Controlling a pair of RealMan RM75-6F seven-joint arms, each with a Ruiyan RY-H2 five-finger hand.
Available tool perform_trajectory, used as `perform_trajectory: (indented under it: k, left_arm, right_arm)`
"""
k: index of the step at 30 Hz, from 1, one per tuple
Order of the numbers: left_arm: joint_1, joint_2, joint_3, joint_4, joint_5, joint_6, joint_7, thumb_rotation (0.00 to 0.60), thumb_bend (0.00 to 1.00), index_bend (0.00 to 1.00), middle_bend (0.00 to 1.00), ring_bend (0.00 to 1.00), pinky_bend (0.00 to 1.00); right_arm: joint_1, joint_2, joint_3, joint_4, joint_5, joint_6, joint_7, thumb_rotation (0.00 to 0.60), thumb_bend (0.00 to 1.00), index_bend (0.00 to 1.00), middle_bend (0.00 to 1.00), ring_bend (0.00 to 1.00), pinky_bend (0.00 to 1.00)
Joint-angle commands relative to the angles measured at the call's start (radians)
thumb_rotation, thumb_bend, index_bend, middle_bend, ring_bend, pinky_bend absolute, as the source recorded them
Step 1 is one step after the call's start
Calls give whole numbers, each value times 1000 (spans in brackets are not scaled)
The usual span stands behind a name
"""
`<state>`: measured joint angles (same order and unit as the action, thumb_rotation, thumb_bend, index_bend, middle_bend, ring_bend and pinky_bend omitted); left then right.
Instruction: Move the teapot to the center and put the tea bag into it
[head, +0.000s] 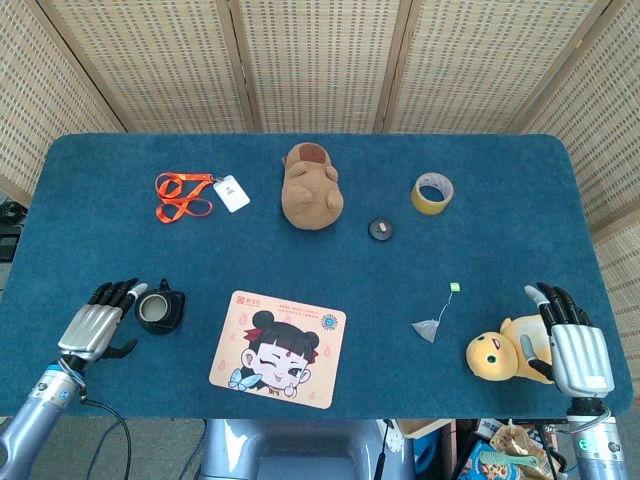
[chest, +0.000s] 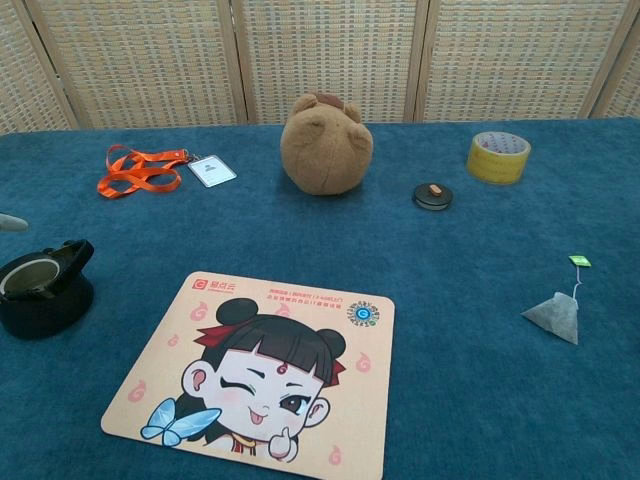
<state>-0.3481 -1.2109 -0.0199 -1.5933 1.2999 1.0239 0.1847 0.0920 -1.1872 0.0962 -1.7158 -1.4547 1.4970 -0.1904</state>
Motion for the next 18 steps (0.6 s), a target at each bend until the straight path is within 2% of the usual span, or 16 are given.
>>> perform_trajectory:
  k: [1,18]
  left_arm:
    - [0,-16,-6,26,-23,1,-1,600,321,0,0,0,0]
    - [-17,-83,-27,127,-61,-1,-16,600,293,0,0,0,0]
  right_arm:
    - [0,1,0,0,2,-2,-1,600,570,178,206,144,313]
    - [3,-3,3,5,12,-8,-4,600,570,178,206,144,313]
